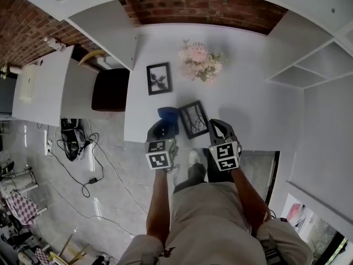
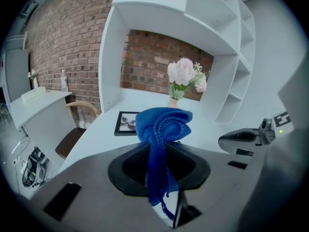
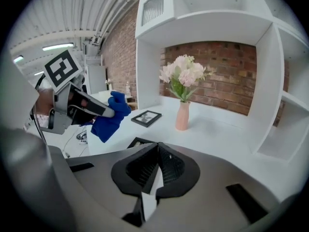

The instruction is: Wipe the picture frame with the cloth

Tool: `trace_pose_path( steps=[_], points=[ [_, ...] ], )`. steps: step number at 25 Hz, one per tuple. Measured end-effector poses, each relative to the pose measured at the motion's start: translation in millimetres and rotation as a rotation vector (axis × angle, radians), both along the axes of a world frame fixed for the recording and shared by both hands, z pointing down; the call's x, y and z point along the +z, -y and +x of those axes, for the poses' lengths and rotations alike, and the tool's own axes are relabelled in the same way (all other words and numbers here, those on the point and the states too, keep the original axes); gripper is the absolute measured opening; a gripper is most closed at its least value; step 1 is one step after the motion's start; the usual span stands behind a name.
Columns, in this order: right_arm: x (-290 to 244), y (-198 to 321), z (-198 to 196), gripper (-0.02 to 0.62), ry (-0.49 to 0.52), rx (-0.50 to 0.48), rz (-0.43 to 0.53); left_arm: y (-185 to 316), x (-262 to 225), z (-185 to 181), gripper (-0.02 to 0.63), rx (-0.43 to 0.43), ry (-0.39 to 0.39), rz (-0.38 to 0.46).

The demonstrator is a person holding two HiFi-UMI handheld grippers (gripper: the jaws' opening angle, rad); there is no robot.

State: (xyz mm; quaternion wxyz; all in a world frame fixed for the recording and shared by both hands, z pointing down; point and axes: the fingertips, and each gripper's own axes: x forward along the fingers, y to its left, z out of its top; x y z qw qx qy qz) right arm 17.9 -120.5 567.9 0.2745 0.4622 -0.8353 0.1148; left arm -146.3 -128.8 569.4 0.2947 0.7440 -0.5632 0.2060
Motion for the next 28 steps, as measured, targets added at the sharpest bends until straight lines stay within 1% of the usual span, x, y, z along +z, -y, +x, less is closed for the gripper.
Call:
trace_pose_path(
  steps=[6,8,13,18,20,24,26,28],
  points=[
    [-67,-5,-9,-0.002,0.077,-0.039,0.091,-5,-53,6,0.097,0.044,-0.033,0.100],
    [-90,-7,-9,-0.002,0.097,-0.033,0.130,-8,-71,8,0.097,0.061,-0.045,0.132],
    [-137,-14,-3,-0.002,0.134,-0.011,0.209,-15,-113,11,0.097,0.080,-0.069,0.242],
    [-178,-23,-1,-0.002,0.161,-0.015,0.270,-26,-150,13,0.097,0.110,-0.084,0.320],
    [-193,-25,0,-0.002,0.178,-0.020,0.294,-32,-164,17,0.097,0.131,-0.089,0.337],
    [-230,-31,-1,-0.002,0.231,-0.034,0.374,-41,-195,27,0.097,0.175,-0.101,0.400],
    [-248,-34,-2,-0.002,0.237,-0.046,0.414,-45,-208,30,0.097,0.191,-0.107,0.428],
    [-260,-37,-4,-0.003,0.217,-0.049,0.429,-48,-221,33,0.097,0.204,-0.112,0.455]
  ],
)
